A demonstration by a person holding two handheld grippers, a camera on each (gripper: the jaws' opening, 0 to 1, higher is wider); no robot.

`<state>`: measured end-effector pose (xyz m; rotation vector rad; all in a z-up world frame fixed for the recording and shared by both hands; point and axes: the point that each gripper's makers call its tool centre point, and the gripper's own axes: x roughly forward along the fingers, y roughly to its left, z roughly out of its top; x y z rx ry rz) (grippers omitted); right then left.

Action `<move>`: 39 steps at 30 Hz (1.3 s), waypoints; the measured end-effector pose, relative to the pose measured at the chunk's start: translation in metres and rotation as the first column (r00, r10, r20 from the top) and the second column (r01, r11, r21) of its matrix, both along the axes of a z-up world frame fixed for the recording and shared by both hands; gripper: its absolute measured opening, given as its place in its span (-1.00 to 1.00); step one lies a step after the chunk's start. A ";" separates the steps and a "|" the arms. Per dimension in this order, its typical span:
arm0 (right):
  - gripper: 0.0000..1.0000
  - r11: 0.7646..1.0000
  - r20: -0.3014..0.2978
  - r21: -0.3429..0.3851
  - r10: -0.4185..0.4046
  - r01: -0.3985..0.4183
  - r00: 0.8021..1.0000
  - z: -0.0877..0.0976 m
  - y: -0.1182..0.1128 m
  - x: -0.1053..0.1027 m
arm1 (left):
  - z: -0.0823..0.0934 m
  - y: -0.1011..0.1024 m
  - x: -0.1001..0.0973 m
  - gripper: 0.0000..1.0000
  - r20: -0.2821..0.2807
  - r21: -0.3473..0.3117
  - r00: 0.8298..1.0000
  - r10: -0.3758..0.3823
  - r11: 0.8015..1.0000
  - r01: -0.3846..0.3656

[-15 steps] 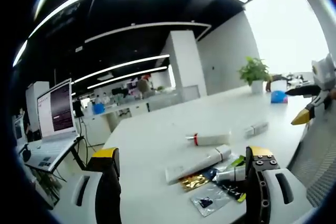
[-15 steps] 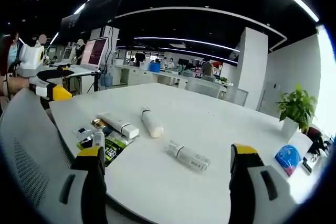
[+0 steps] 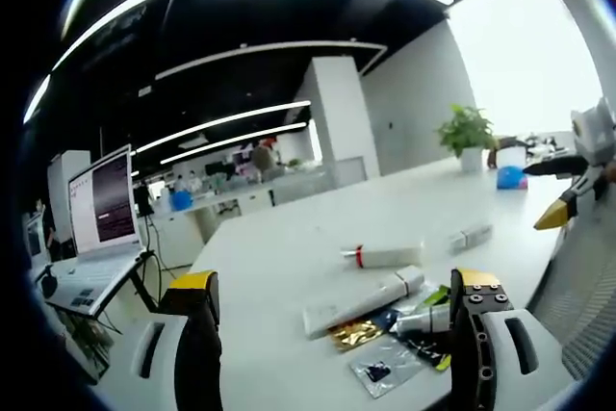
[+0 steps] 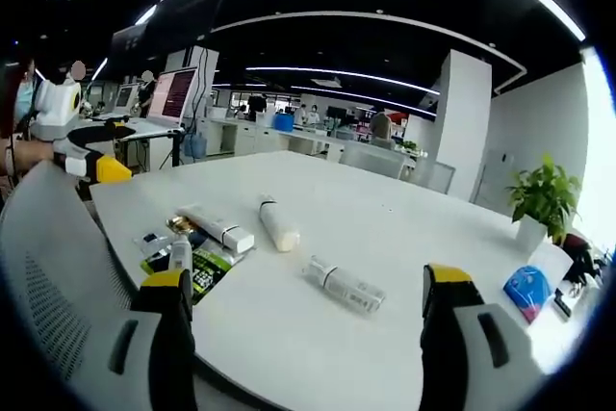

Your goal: Arrange the skincare products in the storage area until every visible bottle or jar stands upright without overlapping.

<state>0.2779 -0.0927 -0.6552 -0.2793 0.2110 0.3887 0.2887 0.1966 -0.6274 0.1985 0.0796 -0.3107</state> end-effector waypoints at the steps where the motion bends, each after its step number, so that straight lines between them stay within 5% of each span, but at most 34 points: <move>1: 0.99 1.000 0.000 0.000 0.000 0.000 1.000 0.000 0.000 0.000 | 0.000 0.000 0.000 0.95 0.000 -0.001 1.000 0.000 1.000 0.000; 39: 0.99 0.999 -0.045 -0.037 0.001 -0.003 0.999 -0.008 -0.002 0.000 | -0.010 -0.005 0.000 0.95 -0.051 0.016 0.998 -0.033 0.999 0.034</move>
